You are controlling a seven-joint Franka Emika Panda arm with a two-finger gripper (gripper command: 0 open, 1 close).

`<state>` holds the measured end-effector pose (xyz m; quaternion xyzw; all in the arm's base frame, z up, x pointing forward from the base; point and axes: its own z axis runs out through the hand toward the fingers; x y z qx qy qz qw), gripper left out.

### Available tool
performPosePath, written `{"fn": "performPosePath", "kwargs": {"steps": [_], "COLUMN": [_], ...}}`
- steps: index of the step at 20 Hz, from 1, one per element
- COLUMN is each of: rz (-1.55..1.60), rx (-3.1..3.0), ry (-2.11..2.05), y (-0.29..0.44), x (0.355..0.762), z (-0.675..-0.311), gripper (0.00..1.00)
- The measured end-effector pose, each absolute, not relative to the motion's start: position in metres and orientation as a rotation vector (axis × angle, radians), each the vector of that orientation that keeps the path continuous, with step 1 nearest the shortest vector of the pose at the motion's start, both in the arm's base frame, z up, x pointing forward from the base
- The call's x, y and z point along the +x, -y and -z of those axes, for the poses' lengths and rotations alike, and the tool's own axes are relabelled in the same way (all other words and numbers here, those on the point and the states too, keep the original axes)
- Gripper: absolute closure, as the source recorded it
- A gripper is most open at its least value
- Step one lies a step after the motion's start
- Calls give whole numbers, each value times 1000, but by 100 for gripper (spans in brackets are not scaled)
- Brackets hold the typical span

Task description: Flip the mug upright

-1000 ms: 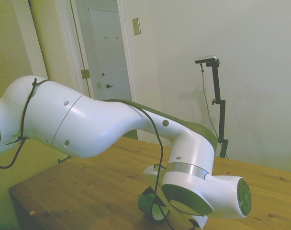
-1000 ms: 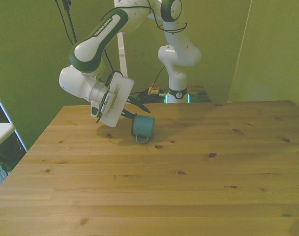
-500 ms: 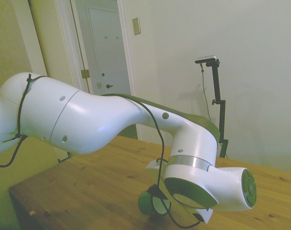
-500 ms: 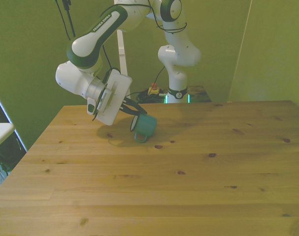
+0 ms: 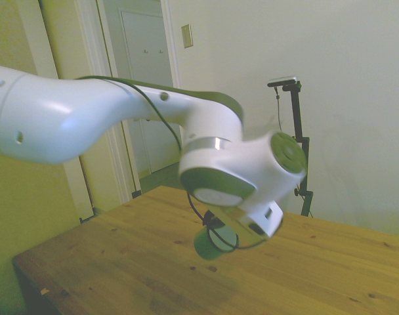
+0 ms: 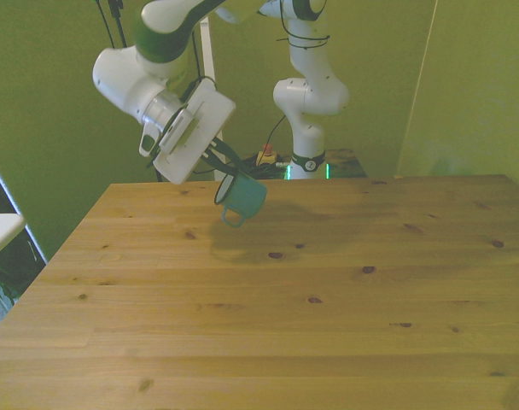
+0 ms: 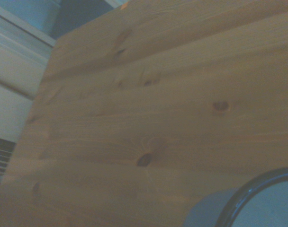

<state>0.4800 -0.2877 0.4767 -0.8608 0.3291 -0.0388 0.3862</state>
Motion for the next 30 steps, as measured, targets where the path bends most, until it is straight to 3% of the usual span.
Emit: {"fn": "performPosePath", "kwargs": {"steps": [5,11,16,22,30], "rz": [326,591,584,644,606], "rx": [-2354,-2502,-2654,-2665,-2666], "ry": [-975,-1170,-1380,-1495,-1516], "y": [213,152,145,117,112], "x": [507,538,547,557,572], "z": [-508,-472,-430,-437,-410], "gripper": [100,100,100,100,100]}}
